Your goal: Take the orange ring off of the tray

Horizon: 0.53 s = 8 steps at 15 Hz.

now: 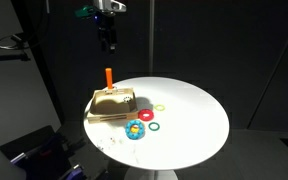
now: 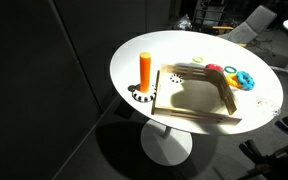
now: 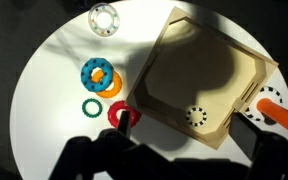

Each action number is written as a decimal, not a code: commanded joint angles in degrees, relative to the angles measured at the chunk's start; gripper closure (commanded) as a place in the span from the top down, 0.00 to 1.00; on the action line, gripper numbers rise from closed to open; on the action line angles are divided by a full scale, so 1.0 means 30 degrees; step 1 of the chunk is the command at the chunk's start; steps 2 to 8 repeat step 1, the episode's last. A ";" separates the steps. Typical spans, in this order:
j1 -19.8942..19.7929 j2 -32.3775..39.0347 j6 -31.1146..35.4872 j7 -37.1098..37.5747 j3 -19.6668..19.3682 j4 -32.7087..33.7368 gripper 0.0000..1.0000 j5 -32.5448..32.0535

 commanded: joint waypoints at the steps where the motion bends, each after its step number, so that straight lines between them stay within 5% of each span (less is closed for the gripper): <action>1: -0.0342 0.0045 -0.0037 -0.0037 0.0336 0.0025 1.00 0.0041; 8: -0.0342 0.0045 -0.0037 -0.0037 0.0336 0.0025 1.00 0.0041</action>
